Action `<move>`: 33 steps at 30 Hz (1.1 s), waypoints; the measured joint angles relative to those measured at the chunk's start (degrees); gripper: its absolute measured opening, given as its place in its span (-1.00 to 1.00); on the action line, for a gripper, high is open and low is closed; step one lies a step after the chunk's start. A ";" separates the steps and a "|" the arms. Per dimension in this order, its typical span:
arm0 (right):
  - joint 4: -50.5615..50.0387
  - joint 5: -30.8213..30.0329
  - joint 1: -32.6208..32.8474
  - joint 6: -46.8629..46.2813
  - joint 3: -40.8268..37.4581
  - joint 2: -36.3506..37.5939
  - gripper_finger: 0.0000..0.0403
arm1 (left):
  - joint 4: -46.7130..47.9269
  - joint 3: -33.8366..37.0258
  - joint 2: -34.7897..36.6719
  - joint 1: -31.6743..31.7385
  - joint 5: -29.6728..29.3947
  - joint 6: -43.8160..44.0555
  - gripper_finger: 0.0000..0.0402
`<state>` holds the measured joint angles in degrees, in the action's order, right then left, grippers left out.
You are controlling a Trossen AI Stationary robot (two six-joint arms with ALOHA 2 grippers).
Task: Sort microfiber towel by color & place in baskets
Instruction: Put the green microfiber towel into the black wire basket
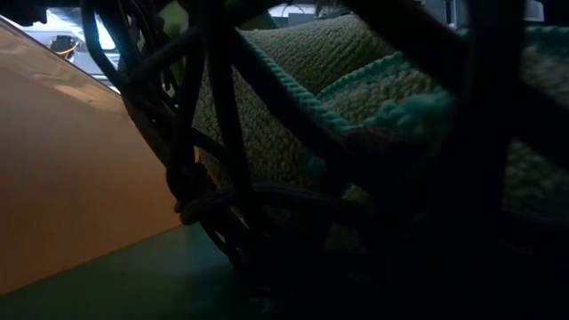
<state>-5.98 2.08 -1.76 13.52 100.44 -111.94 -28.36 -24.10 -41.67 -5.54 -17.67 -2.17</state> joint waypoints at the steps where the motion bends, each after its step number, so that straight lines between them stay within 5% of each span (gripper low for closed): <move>1: 0.36 -0.01 0.06 -0.05 0.00 -0.39 -0.07 | -0.04 0.00 0.00 0.00 0.23 0.00 -1.00; 10: -0.11 0.00 -0.07 -0.86 0.04 -1.18 -0.93 | -0.96 0.04 -0.02 0.00 -0.29 0.33 -1.00; 16: -6.23 4.27 -0.13 0.67 -0.04 1.80 -0.82 | -1.14 0.02 0.00 -0.04 -1.79 2.85 -0.86; 22: -11.34 5.39 -0.13 1.95 -0.04 6.06 -0.96 | 0.20 0.02 0.01 -0.02 -3.80 9.30 -0.55; 33: -36.12 15.73 -0.08 9.32 -0.04 19.73 -0.94 | 0.69 0.02 0.04 -0.02 -0.82 9.54 -0.31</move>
<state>-42.10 17.81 -1.85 22.84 100.40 -92.21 -27.67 -24.08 -41.63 -5.56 -18.49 7.36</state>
